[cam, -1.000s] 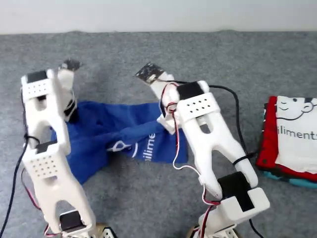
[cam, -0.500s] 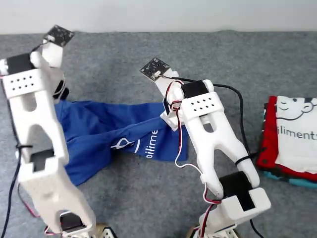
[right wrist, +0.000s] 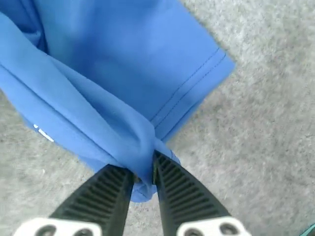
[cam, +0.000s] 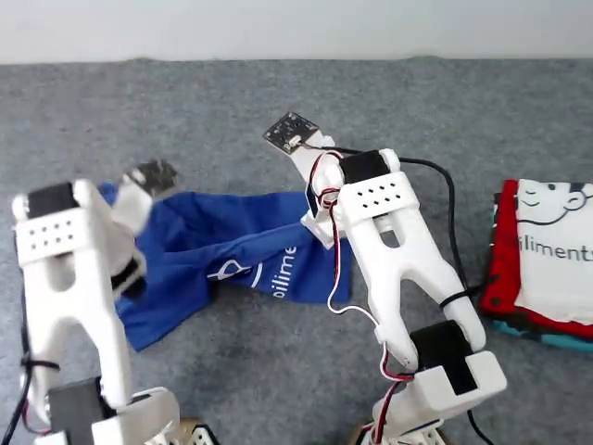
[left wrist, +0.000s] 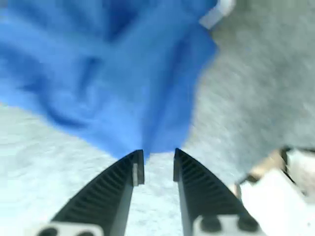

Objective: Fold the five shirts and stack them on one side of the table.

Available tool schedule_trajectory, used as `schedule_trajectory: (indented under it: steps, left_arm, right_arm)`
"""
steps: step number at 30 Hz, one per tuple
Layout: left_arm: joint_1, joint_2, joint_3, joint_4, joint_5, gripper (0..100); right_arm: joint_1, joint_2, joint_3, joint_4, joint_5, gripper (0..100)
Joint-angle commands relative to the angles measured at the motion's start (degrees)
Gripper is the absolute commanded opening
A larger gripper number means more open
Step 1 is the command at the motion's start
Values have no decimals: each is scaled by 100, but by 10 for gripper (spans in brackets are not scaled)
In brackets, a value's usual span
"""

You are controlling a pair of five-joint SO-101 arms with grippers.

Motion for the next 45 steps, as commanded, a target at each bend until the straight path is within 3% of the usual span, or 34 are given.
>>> schedule_trajectory:
  steps: [1, 4, 11, 21, 36, 43, 45]
  left_arm:
    - [18, -308, 752, -70, -466, 117]
    - [9, -308, 1332, -123, -1055, 135]
    - [-571, -308, 1895, -1292, -1134, 207]
    - [-1029, -299, 2246, -2004, -1767, 225]
    - [-1020, -273, 3266, -3297, -1732, 223]
    - [-1020, 1125, 3020, -3798, -1380, 219]
    - [-1055, 1574, 2545, -3569, -1213, 197]
  right_arm:
    - [48, -268, -237, 163, 9, 9]
    - [48, -268, -246, 180, 9, 9]
    - [48, -277, -273, 356, 9, 9]
    - [31, -277, -273, 435, 9, 9]
    - [31, -312, -273, 435, 9, 9]
    - [22, -321, -273, 435, 9, 9]
    - [22, -321, -273, 435, 9, 9]
